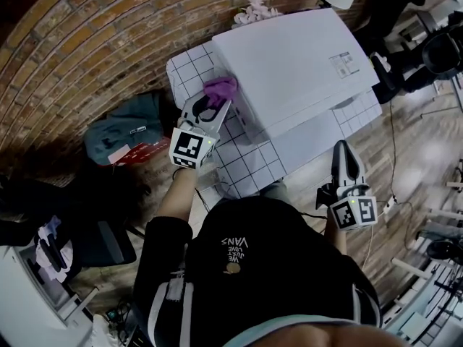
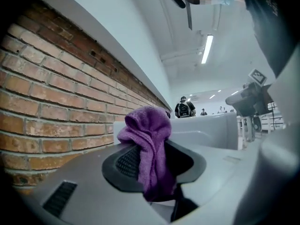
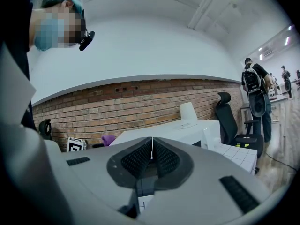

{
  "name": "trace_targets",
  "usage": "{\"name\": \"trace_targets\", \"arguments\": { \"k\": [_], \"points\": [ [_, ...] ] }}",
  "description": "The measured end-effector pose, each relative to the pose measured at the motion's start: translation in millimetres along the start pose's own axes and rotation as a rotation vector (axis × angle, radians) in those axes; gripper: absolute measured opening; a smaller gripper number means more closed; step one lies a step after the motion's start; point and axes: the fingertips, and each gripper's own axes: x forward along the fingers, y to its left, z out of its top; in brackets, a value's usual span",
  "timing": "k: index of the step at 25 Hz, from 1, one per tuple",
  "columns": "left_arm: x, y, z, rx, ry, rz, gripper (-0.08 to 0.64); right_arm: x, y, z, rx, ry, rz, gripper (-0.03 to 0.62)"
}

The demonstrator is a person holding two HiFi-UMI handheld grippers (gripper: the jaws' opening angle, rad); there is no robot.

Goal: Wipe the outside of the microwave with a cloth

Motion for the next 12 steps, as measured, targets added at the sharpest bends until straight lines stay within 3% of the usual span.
{"name": "trace_targets", "arguments": {
  "k": [5,12],
  "points": [
    [28.2,48.1,7.6,0.03,0.004,0.04,0.141,-2.3,-10.1,-0.1,0.004,0.006,-0.023,0.005],
    [51.5,96.6,4.0,0.002,0.028,0.11,0.141,-12.7,-28.3,-3.8,0.015,0.014,-0.064,0.003]
  ]
}}
